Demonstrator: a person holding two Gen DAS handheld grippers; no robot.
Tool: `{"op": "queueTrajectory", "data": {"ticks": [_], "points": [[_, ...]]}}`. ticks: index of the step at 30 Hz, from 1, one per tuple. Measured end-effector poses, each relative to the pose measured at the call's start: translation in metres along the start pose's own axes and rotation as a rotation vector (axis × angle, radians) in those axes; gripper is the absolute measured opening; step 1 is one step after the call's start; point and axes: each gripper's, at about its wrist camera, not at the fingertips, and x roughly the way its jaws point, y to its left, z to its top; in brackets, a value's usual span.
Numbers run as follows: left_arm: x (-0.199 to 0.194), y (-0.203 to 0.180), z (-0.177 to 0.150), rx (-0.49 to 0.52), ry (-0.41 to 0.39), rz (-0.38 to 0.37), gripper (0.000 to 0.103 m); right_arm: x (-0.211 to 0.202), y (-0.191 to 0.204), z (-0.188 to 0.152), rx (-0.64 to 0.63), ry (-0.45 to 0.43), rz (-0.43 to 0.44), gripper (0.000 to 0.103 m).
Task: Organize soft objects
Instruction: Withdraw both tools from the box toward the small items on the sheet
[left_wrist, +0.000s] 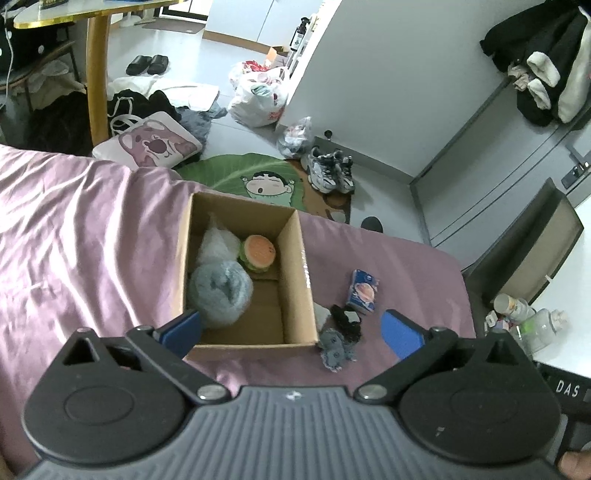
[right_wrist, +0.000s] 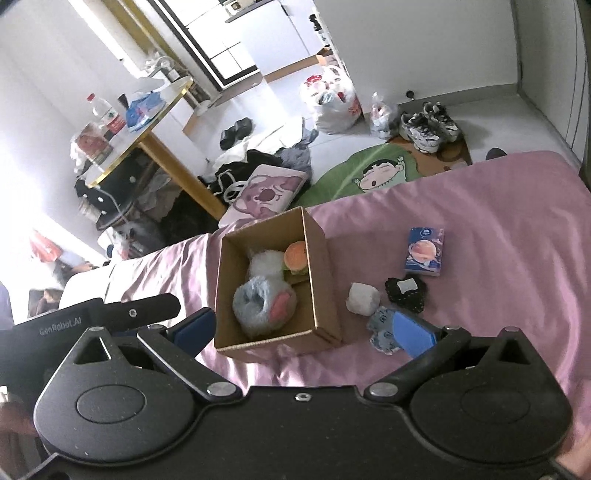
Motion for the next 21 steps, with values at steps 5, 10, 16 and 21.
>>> {"op": "queueTrajectory", "data": {"ticks": [5,10,16,21], "points": [[-0.001,-0.011,-0.005,0.001,-0.027,0.014,0.102,-0.005,-0.016,-0.002,-0.001,-0.003,-0.003,0.103],[0.003,-0.024,-0.009,0.010,-0.031,0.023,0.102,-0.006,-0.040,-0.003,0.018,-0.008,0.012,0.103],[0.017,-0.035,-0.015,-0.010,-0.002,0.039,0.102,-0.002,-0.066,-0.002,0.042,-0.016,0.032,0.103],[0.028,-0.049,-0.020,0.019,-0.028,0.080,0.102,0.006,-0.085,-0.001,0.066,-0.022,0.059,0.103]]}}
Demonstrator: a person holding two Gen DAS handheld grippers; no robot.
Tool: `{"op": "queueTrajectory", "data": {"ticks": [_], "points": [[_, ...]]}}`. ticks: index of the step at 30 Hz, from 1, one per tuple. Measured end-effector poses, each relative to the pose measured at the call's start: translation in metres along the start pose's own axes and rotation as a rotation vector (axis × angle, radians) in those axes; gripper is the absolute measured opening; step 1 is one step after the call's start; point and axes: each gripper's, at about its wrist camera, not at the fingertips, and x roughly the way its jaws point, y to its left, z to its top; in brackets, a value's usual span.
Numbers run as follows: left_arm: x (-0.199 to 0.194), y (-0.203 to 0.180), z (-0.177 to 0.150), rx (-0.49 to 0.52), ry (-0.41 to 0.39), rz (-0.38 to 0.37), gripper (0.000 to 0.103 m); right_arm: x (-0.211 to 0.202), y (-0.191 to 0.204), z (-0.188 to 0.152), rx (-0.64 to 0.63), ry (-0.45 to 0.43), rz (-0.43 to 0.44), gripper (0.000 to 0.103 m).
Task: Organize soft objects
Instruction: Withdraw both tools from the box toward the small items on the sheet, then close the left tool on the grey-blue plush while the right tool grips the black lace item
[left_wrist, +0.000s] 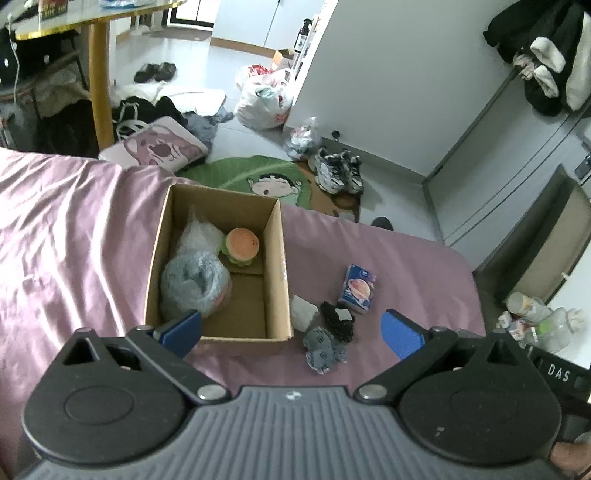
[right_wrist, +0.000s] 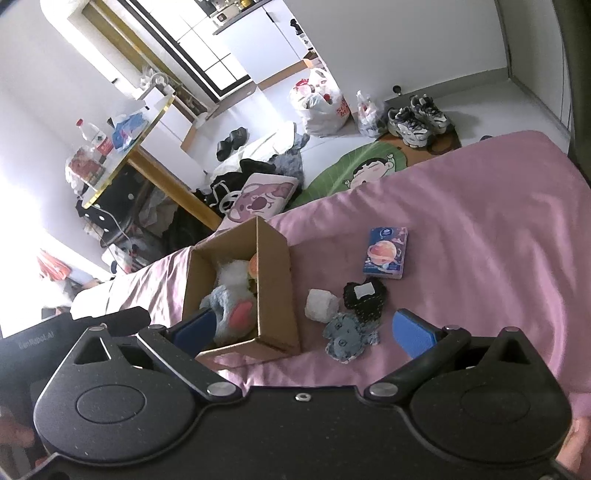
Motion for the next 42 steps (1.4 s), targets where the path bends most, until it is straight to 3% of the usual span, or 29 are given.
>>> {"op": "queueTrajectory", "data": {"ticks": [17,27,31,36,42], "points": [[0.059,-0.037,-0.035,-0.104,0.047,-0.018,0.099,0.032,-0.051,0.018,0.045,0.043,0.029,0.099],[0.104,-0.046,-0.049,-0.173,0.103,0.004,0.070,0.065,-0.066,0.024,0.044,0.133,0.047,0.089],[0.122,-0.044,-0.054,-0.207,0.125,0.018,0.065,0.077,-0.069,0.023,0.044,0.169,0.064,0.085],[0.143,-0.045,-0.060,-0.245,0.134,0.018,0.046,0.097,-0.069,0.024,0.031,0.218,0.053,0.076],[0.164,-0.043,-0.066,-0.300,0.130,0.030,0.042,0.113,-0.078,0.026,0.054,0.250,0.043,0.073]]}}
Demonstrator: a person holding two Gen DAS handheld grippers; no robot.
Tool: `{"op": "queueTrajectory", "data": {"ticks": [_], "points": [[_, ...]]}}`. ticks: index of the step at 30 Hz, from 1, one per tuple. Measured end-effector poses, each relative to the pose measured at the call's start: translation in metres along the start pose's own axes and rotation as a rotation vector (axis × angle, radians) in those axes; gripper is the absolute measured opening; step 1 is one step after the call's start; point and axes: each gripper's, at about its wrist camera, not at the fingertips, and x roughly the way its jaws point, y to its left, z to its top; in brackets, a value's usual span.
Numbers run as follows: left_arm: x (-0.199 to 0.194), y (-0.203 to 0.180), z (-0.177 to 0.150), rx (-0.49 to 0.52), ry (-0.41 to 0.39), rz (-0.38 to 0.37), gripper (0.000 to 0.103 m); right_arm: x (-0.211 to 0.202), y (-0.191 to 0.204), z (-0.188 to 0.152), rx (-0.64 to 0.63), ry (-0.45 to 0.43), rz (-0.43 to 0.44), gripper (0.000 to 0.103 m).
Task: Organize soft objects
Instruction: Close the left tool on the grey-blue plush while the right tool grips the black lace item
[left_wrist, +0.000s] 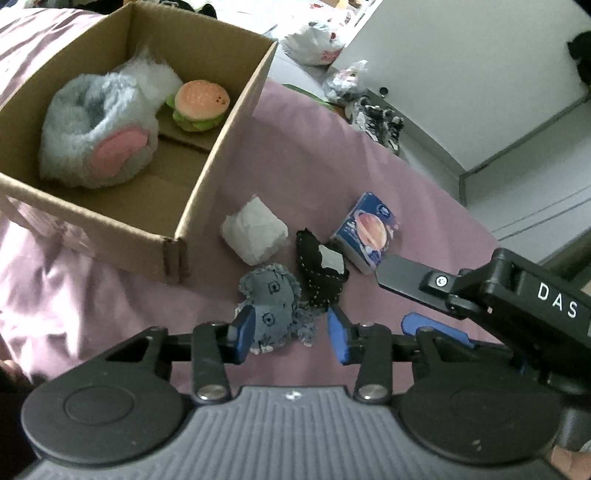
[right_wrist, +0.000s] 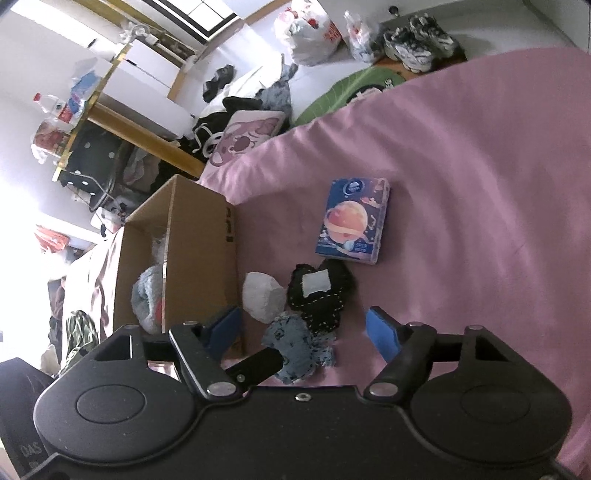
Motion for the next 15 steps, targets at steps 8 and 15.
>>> {"op": "queueTrajectory", "data": {"ticks": [8,15], "points": [[0.023,-0.001,-0.001,-0.012,-0.011,0.077,0.042,0.021,-0.007,0.010,0.015,0.045,-0.005,0.071],[0.035,0.004,-0.003,-0.019,-0.013,0.116,0.042,0.041,-0.007,0.018,0.000,0.088,-0.007,0.067]]}}
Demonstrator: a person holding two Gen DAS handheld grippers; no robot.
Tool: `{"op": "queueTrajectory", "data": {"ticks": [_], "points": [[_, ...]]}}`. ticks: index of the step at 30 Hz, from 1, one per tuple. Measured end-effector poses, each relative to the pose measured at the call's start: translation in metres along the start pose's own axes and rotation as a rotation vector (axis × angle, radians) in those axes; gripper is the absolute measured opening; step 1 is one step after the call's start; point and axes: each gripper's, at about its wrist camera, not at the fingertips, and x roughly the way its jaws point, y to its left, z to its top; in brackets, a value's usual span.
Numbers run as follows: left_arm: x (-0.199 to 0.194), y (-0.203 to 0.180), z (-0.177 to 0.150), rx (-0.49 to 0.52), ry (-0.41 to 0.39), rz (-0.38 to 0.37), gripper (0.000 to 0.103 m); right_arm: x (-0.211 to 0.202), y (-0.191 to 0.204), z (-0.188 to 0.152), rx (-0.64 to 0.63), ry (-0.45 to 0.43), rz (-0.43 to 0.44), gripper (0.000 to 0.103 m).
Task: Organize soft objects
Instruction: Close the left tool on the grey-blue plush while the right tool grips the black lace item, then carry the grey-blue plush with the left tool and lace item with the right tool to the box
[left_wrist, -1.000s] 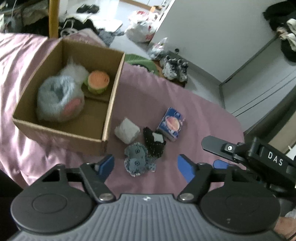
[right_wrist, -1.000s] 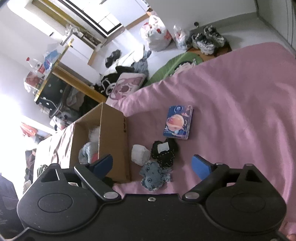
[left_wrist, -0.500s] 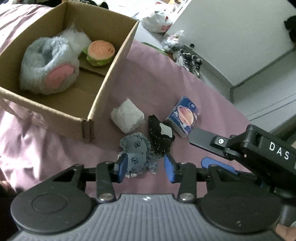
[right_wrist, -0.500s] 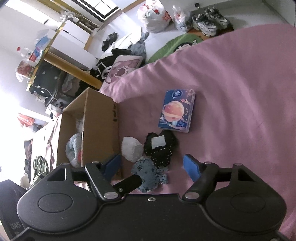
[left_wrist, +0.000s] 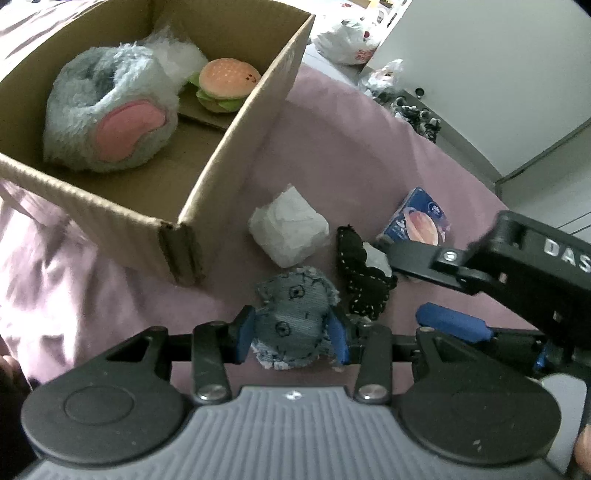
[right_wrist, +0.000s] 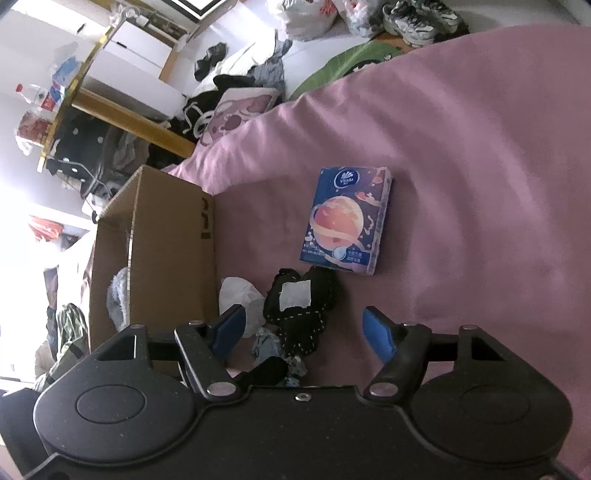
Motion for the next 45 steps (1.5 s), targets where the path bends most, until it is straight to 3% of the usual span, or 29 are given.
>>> {"op": "queueTrajectory", "data": {"ticks": [13,16,17,18,23,45], "points": [[0.016,-0.001,0.000,-0.027,0.015,0.004,0.047,0.029,0.001,0.007,-0.014,0.060,-0.036,0.064],[0.015,-0.001,0.000,-0.024,0.012,-0.009,0.040,0.032,0.006,0.006,-0.031,0.057,-0.044,0.063],[0.014,0.000,-0.001,-0.026,0.012,-0.017,0.035,0.032,0.007,0.006,-0.039,0.057,-0.045,0.056],[0.011,0.001,-0.002,-0.027,0.011,-0.020,0.032,0.033,0.008,0.005,-0.044,0.061,-0.044,0.043],[0.001,0.004,-0.003,-0.031,0.010,-0.041,0.025,0.031,0.009,0.003,-0.049,0.058,-0.045,0.034],[-0.091,0.018,-0.008,0.025,-0.088,-0.086,0.024,-0.047,0.036,-0.019,-0.077,-0.154,0.004,0.033]]}}
